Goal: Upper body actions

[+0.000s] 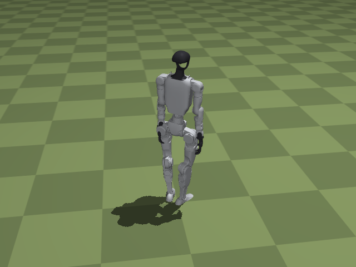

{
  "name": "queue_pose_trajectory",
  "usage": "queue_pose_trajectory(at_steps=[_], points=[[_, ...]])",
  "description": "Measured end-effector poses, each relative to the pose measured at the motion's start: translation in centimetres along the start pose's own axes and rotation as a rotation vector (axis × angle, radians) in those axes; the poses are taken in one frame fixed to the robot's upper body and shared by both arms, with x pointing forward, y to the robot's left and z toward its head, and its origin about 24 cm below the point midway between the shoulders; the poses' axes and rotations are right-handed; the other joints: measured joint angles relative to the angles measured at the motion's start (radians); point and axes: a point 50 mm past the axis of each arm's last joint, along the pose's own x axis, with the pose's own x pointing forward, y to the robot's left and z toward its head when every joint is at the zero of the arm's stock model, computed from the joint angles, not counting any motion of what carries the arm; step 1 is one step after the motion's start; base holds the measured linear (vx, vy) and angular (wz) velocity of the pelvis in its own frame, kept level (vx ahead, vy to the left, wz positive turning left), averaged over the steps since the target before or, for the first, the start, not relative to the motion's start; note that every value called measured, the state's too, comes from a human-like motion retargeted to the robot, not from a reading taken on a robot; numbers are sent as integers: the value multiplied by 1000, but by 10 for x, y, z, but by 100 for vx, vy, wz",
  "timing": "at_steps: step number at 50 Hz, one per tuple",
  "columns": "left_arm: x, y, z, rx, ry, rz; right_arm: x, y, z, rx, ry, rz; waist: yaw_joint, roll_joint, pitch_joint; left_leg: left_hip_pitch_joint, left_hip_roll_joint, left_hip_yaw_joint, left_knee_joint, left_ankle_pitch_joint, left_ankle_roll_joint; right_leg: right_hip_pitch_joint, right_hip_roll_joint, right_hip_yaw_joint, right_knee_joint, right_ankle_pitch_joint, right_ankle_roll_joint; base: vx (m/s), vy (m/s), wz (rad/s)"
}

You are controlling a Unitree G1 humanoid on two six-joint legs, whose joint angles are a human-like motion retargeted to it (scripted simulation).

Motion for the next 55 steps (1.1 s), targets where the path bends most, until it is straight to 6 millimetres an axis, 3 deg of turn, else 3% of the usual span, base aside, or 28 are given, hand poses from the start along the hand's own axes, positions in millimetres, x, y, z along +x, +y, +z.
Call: queue_pose_trajectory(at_steps=[12, 23, 27, 33, 38, 42, 45, 47, 50, 55], points=[[0, 0, -7, 20, 24, -9, 0, 1, 2, 9, -8, 5, -5, -20, 22, 13, -17, 15, 5, -2, 5, -2, -12, 43, 8, 20, -1, -1, 0, -4], [-1, 11, 4, 117, -6, 6, -2, -15, 34, -105, -130, -53, -146, -22, 109, 70, 0, 208, -43, -18, 18, -99, 21, 157, 89, 57, -26, -12, 2, -101], [-1, 24, 10, 144, -13, 61, -1, -19, 28, -90, -107, -49, -188, -2, 109, 62, 45, 315, -45, -40, 9, -90, -43, -114, 50, 7, -12, -5, -8, -192], [0, 32, 8, 100, -32, 88, -1, -24, 11, 19, -44, -49, -96, 7, 104, 72, 98, 507, -31, -97, -11, -32, -120, -555, 41, -25, -6, 4, -13, -273], [0, 33, 1, 77, -8, 86, -1, -29, 5, 67, -25, -58, -113, 24, 82, 91, 128, 666, -20, -131, -43, 20, -123, -696, 71, -20, -43, 12, -17, -201], [0, 31, 6, 87, -16, 90, -1, -29, -1, 88, -5, -56, -139, 27, 62, 107, 136, 767, -7, -148, -70, 50, -114, -682, 81, 10, -34, 13, -17, -129], [-1, 28, 14, 84, -47, 86, -1, -24, -9, 101, 23, -44, -165, 7, 48, 122, 126, 809, 7, -155, -88, 48, -87, -569, 24, 13, -8, 16, -18, -75], [-1, 28, 20, 84, -64, 81, -1, -18, -14, 102, 48, -24, -168, 1, 40, 136, 131, 840, 12, -152, -103, 32, -59, -543, -26, 43, -44, 23, -23, -75], [-2, 22, 24, 80, -83, 75, -1, -14, -19, 94, 76, -4, -158, 11, 27, 143, 144, 880, 12, -146, -121, 9, -54, -502, -26, 58, -45, 16, -14, -74], [-3, 7, 29, 47, -111, 22, -1, -18, -8, 47, 46, -24, -205, 40, 26, 156, 158, 936, 3, -129, -143, -20, -28, -434, -11, 43, -75, 15, -14, -55]])
